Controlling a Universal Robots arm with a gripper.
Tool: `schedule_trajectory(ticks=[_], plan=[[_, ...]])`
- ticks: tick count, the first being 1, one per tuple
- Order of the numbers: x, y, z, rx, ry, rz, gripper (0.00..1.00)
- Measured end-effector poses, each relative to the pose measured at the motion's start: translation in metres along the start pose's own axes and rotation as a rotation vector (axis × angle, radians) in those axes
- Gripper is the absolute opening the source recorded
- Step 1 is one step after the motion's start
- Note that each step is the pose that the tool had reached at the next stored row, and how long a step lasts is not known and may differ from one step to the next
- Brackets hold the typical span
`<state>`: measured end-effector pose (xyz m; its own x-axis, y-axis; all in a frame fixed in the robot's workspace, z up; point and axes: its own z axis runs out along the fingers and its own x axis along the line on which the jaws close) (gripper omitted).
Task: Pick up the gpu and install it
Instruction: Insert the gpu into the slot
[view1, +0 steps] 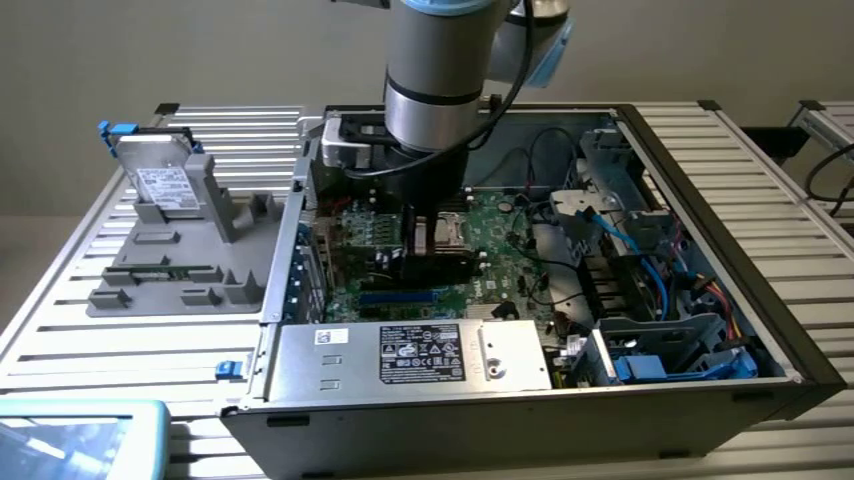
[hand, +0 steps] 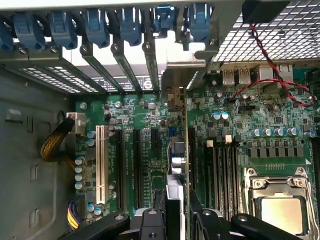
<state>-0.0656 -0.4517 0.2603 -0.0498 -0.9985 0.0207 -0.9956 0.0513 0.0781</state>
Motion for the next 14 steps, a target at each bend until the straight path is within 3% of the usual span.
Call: schedule_trajectory(ticks=[6, 14], plan=[[0.001, 0.002, 0.009, -0.001, 0.0001, 0.0, 0.29], [0.004, 0.007, 0.0123, -0.0019, 0.0002, 0.0, 0.29]])
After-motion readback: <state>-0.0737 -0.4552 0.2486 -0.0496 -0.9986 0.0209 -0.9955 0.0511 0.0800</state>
